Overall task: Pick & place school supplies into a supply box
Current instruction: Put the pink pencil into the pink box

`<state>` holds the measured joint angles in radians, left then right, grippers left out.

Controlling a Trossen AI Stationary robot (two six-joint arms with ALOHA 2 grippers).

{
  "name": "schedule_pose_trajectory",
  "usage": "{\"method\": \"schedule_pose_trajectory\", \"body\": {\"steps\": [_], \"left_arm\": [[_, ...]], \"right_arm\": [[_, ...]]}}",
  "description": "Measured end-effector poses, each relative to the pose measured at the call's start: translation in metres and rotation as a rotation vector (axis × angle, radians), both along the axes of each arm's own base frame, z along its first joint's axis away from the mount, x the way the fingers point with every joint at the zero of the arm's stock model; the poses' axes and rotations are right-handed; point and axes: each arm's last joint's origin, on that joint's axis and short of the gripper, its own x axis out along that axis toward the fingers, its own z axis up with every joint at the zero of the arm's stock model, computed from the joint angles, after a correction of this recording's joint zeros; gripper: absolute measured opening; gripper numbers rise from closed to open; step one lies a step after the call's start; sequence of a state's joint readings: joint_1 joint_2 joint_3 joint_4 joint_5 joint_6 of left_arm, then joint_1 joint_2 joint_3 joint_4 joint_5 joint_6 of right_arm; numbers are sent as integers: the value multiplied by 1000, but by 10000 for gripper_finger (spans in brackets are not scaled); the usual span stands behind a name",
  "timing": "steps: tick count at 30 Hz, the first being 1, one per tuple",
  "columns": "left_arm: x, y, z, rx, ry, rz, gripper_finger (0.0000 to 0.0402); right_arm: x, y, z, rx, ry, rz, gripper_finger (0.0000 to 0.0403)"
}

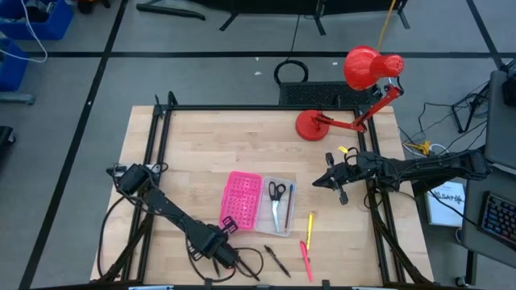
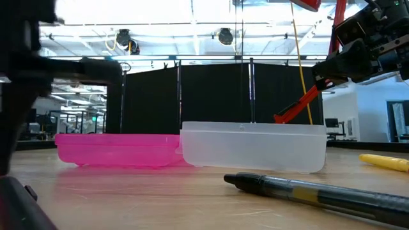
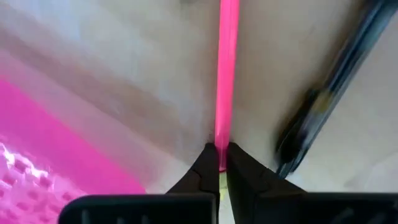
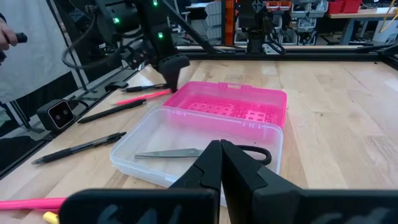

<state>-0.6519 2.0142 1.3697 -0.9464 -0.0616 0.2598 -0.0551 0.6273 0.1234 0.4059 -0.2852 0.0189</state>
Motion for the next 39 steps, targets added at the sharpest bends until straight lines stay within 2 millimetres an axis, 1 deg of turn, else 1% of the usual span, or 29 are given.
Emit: {"method": "schedule_pose_trajectory", "body": {"steps": [3, 5, 10, 15, 20, 24, 28, 32, 36, 39], "left_arm": [[-5, -3, 11, -14, -19, -13, 19], [-7, -2, 17, -9, -30, -15, 12], [-10, 1, 27, 7, -48, 6, 11], [-13, 6, 29, 68, -32, -42, 17], [-8, 19, 37, 146, -2, -79, 10], [-1, 23, 51, 205, -21, -162, 16], [16, 29, 72, 282, -98, -313, 16], [42, 49, 98, 372, -186, -412, 10], [67, 70, 111, 448, -253, -566, 19], [86, 86, 115, 475, -327, -651, 20]], "right_arm": [[0, 0, 0, 0, 0, -2, 0], [0, -1, 0, -3, 0, -19, 0], [1, -3, 0, -20, 1, -112, 0], [1, -5, 0, -30, 1, -169, 0], [1, -5, 0, -33, 1, -183, 0], [1, -5, 0, -33, 1, -183, 0], [1, -5, 0, -34, -2, -183, 0], [1, -5, 0, -21, 0, -184, 0], [1, -5, 0, -21, 1, -183, 0], [0, -4, -2, -21, 4, -175, 0]]}}
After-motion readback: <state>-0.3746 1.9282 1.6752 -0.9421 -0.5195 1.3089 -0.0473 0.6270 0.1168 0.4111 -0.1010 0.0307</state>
